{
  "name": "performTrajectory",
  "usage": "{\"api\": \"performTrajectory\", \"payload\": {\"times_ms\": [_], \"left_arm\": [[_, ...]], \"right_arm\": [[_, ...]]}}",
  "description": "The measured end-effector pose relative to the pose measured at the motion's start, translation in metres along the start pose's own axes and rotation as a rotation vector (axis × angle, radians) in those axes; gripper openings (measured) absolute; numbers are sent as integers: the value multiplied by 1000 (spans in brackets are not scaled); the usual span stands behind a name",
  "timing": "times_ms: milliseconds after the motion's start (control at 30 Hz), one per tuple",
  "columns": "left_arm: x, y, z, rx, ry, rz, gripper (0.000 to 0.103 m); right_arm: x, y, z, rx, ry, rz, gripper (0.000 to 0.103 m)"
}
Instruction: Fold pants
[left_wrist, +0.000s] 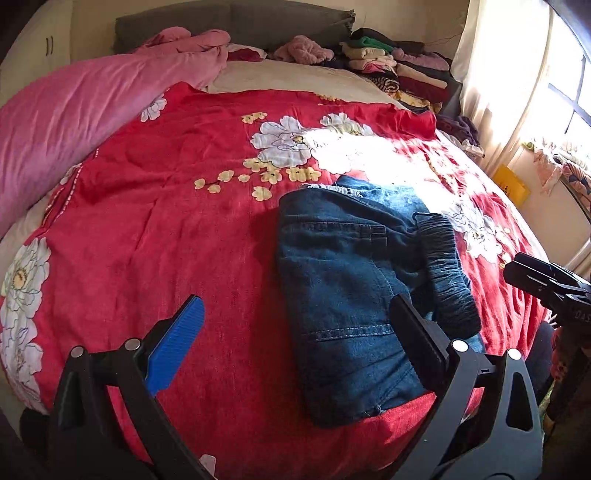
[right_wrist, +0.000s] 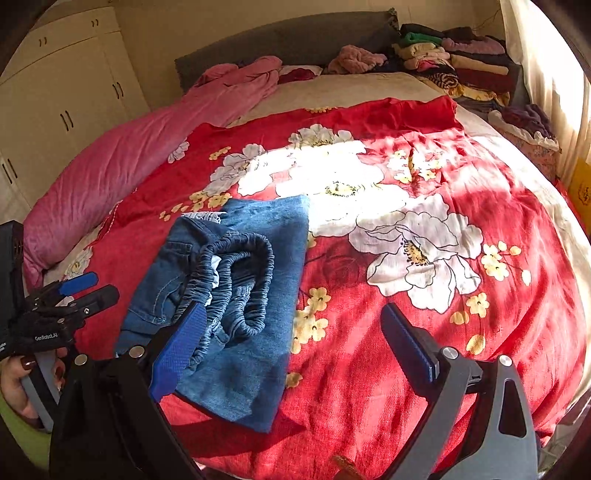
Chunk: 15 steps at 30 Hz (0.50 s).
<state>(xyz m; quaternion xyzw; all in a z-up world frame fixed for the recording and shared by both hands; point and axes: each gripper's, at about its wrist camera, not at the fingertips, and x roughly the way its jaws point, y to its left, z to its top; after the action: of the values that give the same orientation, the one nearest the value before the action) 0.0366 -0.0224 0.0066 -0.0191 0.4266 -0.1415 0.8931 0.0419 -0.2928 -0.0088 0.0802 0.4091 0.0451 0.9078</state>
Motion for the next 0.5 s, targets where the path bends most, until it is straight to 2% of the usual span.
{"api": "performTrajectory", "payload": {"times_ms": [167,300,400,500], "left_arm": [[19,4,3,-22,33,-11,93],[33,3,7,-28,59,-32,93],[44,-1,10,-24,72,-46,93],[55,-6,12,-11,82,-52,93]], "right_arm": [[21,-2,5,-7,41,25,93],[38,-2,12,-7,77,58,71],[51,-1,14,-3,109,92,64],[62,2,16,-15,136,112,63]]}}
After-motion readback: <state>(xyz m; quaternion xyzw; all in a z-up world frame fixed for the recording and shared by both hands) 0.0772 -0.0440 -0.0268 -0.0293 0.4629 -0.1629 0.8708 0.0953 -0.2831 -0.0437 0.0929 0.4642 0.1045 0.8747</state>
